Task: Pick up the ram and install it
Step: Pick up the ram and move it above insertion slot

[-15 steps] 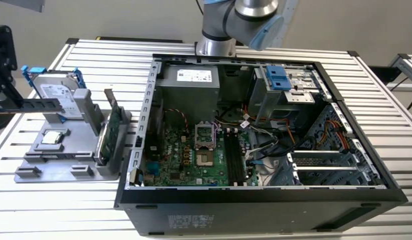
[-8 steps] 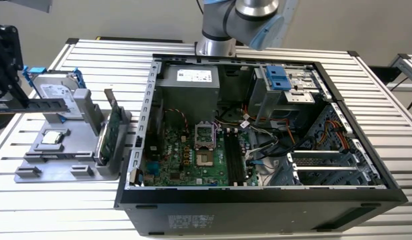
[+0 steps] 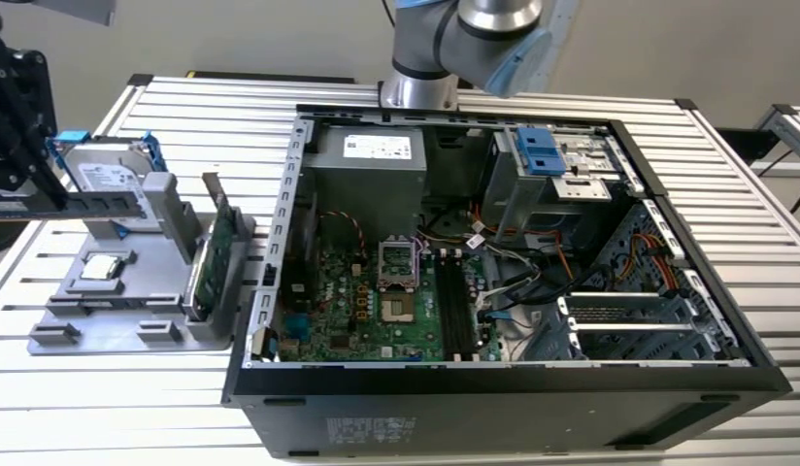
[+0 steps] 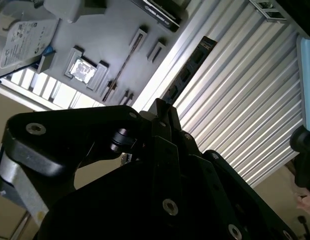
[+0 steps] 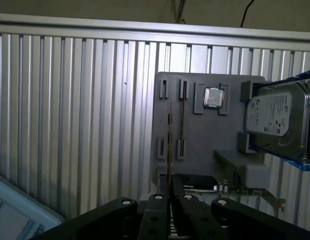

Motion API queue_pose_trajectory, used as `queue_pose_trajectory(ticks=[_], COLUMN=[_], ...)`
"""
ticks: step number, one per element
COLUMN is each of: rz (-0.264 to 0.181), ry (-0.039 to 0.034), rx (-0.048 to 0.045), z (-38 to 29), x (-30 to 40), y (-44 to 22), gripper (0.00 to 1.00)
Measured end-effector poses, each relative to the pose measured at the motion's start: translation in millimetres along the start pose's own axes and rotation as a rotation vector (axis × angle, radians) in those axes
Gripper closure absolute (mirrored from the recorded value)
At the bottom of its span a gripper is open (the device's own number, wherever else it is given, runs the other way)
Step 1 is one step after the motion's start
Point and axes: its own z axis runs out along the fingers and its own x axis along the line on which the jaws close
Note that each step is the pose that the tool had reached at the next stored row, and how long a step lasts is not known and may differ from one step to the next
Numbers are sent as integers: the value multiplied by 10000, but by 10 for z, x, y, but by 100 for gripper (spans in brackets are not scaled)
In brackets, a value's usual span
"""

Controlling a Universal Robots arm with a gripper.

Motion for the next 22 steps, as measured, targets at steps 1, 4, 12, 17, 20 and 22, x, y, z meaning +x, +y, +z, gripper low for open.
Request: queue_pose_trajectory(ticks=[1, 4, 12, 17, 20, 22], rz=[0, 0, 0, 1, 0, 1], ry=[0, -1, 0, -1, 0, 0], rx=[0, 1, 1, 1, 0, 1], z=[0, 1, 0, 0, 0, 0], x=[0, 2, 5, 7, 7, 7], y=[-11, -46, -126, -149, -155, -157], gripper=[100, 100, 100, 100, 100, 100])
